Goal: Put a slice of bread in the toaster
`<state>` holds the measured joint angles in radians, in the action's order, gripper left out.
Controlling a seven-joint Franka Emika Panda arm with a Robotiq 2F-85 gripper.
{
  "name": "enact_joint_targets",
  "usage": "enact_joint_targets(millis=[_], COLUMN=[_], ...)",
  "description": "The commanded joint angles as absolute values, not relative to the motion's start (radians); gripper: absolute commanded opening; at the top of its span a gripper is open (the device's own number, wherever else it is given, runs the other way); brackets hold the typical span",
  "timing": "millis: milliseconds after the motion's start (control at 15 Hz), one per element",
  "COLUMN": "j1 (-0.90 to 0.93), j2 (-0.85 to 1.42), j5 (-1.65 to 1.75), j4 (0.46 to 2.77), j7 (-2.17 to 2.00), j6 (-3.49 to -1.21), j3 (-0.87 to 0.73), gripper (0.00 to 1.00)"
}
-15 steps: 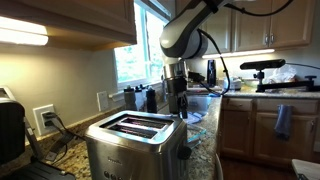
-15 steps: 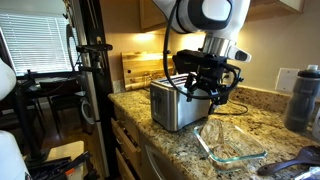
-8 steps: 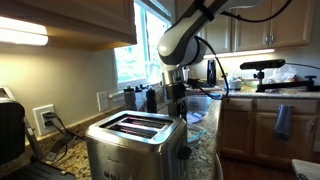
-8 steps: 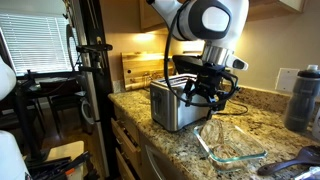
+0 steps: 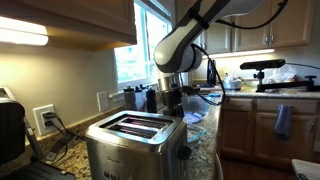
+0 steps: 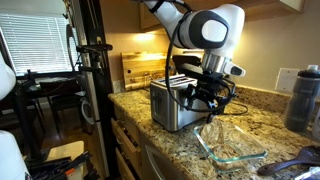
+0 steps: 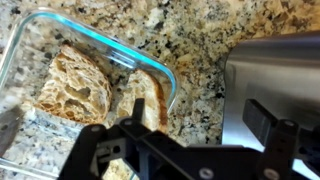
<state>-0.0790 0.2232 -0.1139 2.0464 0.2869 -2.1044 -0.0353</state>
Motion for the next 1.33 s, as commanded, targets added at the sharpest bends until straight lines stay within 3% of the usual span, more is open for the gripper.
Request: enact_joint_targets(millis=[0, 1267], j1=[-0.073, -0.11], j2=[0.233, 0.356], j5=[-0.09, -0.046], j4=[2.037, 1.908], j7=[0.237, 0.211], j6=[-2.135, -2.131], j3=[-0.034, -0.059], gripper=[1.0, 1.0])
